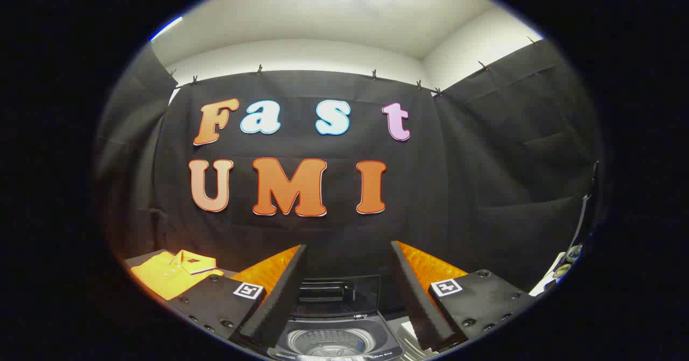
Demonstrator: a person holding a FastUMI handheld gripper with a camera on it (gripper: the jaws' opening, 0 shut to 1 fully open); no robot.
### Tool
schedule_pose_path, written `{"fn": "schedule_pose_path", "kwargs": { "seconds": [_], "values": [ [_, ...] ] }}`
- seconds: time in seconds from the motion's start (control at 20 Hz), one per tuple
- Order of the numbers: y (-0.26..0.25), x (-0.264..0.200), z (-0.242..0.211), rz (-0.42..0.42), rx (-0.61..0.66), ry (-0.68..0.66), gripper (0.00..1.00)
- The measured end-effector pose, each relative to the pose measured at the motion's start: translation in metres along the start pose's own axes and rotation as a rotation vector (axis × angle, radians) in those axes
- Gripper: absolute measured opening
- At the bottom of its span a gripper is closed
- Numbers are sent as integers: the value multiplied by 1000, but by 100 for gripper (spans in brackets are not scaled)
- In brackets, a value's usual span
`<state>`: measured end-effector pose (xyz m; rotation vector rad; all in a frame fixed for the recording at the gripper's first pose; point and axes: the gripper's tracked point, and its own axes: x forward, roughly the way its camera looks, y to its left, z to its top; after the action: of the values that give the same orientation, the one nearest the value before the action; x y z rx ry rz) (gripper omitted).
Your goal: Put the clothes into the washing machine and then close the washing machine lid.
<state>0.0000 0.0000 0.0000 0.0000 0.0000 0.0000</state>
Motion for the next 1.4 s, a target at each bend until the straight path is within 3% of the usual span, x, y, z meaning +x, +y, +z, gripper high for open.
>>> {"fn": "schedule_pose_path", "kwargs": {
  "seconds": [0.25, 1.4],
  "values": [
    [3, 7, -3, 53, 30, 10, 97],
    [-4, 14, -20, 1, 36, 36, 97]
  ]
}}
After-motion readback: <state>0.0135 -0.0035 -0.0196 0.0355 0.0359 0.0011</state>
